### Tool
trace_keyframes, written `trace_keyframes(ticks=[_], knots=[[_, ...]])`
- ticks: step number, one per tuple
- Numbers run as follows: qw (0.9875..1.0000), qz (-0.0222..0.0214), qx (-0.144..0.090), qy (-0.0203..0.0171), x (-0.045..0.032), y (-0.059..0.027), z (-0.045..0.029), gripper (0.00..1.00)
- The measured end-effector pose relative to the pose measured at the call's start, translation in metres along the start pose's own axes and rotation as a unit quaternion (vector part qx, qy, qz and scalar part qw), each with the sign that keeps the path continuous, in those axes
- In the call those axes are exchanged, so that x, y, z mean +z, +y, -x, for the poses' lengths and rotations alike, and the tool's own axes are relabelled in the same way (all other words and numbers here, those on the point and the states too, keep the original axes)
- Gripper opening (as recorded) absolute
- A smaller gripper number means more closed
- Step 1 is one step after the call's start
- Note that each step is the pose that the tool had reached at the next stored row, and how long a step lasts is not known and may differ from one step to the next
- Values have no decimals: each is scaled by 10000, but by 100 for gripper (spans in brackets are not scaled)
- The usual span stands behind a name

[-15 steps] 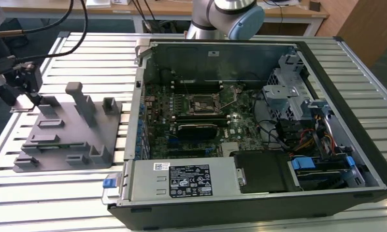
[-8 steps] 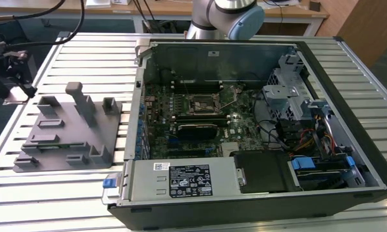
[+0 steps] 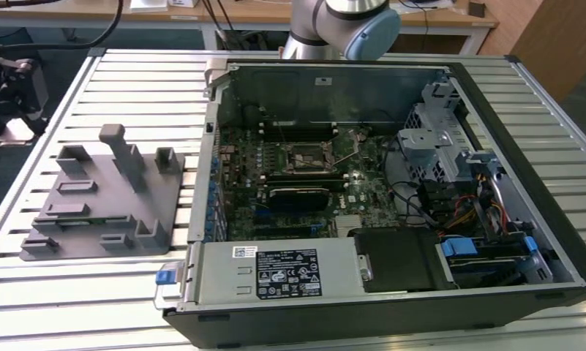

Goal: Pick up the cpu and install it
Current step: 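Pick up the cpu and move it towards the insertion slot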

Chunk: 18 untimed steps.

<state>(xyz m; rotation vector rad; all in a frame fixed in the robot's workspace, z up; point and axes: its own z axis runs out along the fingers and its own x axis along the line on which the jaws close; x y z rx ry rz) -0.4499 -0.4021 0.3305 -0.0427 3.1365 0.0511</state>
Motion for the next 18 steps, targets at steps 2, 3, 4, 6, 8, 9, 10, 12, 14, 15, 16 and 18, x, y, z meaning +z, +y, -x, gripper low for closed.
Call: trace_keyframes(ticks=[2,3,4,6,8,9,10,12,14,15,16,18], knots=[[10000,0,0,-3,-54,8,0,53],[10000,0,0,-4,-84,11,0,53],[10000,0,0,-5,-111,15,0,53],[10000,0,0,-7,-163,23,0,53],[10000,0,0,-8,-218,31,1,53],[10000,0,0,-10,-245,35,1,53],[10000,0,0,-11,-272,40,1,53],[10000,0,-1,-12,-328,48,2,53],[10000,0,0,-13,-390,55,2,53],[10000,0,0,-13,-420,58,2,53],[10000,0,0,-14,-452,62,2,53],[10000,0,0,-15,-511,69,3,53]])
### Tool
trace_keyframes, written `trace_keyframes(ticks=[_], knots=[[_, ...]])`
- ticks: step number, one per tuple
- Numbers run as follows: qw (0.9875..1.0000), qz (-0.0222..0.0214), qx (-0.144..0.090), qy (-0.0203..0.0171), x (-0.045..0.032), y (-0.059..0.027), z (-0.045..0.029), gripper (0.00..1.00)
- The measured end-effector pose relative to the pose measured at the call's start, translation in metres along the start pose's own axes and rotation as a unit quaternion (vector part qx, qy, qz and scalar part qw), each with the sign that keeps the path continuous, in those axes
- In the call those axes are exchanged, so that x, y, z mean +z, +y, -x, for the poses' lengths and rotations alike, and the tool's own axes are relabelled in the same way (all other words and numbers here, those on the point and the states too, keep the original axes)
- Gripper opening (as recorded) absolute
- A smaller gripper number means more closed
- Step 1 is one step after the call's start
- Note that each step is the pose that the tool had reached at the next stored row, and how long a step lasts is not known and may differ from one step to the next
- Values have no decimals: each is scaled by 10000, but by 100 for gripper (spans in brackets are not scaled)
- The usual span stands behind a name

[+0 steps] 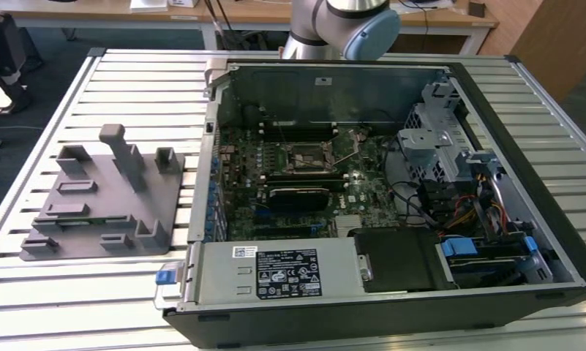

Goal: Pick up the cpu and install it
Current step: 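Pick up the cpu and move it towards the insertion slot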

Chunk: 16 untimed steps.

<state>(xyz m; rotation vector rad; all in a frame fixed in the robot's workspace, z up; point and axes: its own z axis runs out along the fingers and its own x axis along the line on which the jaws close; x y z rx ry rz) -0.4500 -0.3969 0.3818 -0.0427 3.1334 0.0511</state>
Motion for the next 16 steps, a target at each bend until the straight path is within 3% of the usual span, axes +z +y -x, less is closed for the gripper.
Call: trace_keyframes(ticks=[3,9,16], knots=[[10000,0,0,-2,-76,15,1,53],[10000,0,0,-2,-89,17,23,53],[10000,0,0,-1,-88,10,228,53]])
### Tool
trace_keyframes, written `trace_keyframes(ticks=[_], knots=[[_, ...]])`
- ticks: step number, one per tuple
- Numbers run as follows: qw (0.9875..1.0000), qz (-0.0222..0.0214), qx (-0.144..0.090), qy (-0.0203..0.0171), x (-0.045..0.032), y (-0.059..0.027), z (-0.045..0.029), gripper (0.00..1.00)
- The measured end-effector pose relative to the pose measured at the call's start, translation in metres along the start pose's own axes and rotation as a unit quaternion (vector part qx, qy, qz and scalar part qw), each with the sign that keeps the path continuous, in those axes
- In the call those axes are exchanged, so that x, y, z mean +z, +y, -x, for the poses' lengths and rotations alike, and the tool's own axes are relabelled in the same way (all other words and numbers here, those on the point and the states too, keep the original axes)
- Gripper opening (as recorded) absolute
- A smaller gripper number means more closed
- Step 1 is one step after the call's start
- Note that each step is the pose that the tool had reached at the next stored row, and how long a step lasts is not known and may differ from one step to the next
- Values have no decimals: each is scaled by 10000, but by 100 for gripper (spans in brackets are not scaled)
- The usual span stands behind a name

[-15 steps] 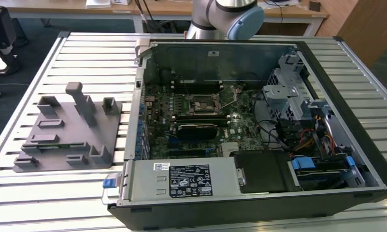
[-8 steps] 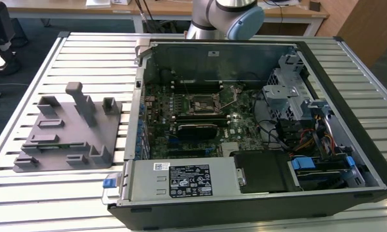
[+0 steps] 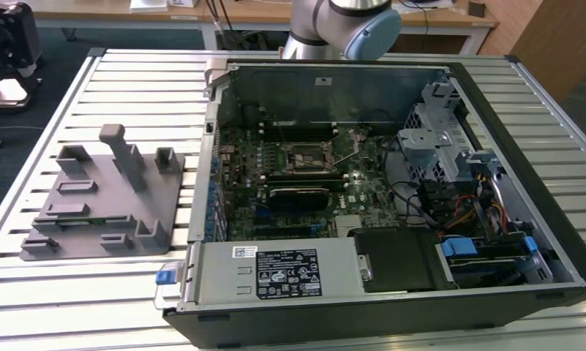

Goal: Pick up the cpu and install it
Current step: 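Pick up the cpu and move it towards the insertion slot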

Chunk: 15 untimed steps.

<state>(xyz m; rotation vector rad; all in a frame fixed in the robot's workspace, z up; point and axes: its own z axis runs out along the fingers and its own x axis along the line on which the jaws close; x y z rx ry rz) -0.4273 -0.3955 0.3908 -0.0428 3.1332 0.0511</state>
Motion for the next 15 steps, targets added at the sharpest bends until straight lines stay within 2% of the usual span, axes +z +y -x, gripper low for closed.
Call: trace_keyframes(ticks=[13,14,15], knots=[[10000,0,0,-1,4,-11,405,53],[10000,0,0,-1,5,-15,536,53],[10000,0,0,-1,5,-16,584,53]])
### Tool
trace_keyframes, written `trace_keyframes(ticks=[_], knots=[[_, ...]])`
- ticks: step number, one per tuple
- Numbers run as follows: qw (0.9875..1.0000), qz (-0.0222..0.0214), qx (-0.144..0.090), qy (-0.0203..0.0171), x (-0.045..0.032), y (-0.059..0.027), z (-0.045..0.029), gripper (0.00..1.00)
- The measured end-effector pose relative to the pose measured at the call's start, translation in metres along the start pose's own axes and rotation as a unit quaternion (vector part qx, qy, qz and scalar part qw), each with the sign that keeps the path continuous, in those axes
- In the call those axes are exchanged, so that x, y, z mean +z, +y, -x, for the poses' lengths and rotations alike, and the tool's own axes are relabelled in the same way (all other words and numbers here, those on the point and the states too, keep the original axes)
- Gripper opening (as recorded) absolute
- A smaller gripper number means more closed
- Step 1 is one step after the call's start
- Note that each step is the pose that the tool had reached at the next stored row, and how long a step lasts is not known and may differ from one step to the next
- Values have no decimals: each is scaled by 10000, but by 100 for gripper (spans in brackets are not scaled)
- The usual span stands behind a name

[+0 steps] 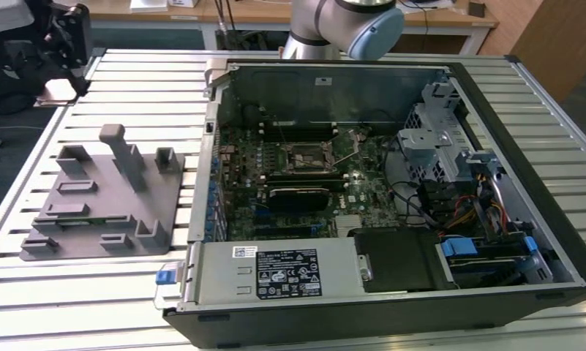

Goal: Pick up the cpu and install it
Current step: 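Pick up the cpu and move it towards the insertion slot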

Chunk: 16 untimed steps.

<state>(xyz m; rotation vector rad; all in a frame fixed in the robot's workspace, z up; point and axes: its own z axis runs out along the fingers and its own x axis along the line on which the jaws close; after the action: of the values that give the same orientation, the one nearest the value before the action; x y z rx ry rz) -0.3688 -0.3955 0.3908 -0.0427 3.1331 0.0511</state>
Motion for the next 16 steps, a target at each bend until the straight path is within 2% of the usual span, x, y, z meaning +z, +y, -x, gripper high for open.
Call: trace_keyframes(ticks=[16], knots=[[10000,0,0,0,4,-14,520,53]])
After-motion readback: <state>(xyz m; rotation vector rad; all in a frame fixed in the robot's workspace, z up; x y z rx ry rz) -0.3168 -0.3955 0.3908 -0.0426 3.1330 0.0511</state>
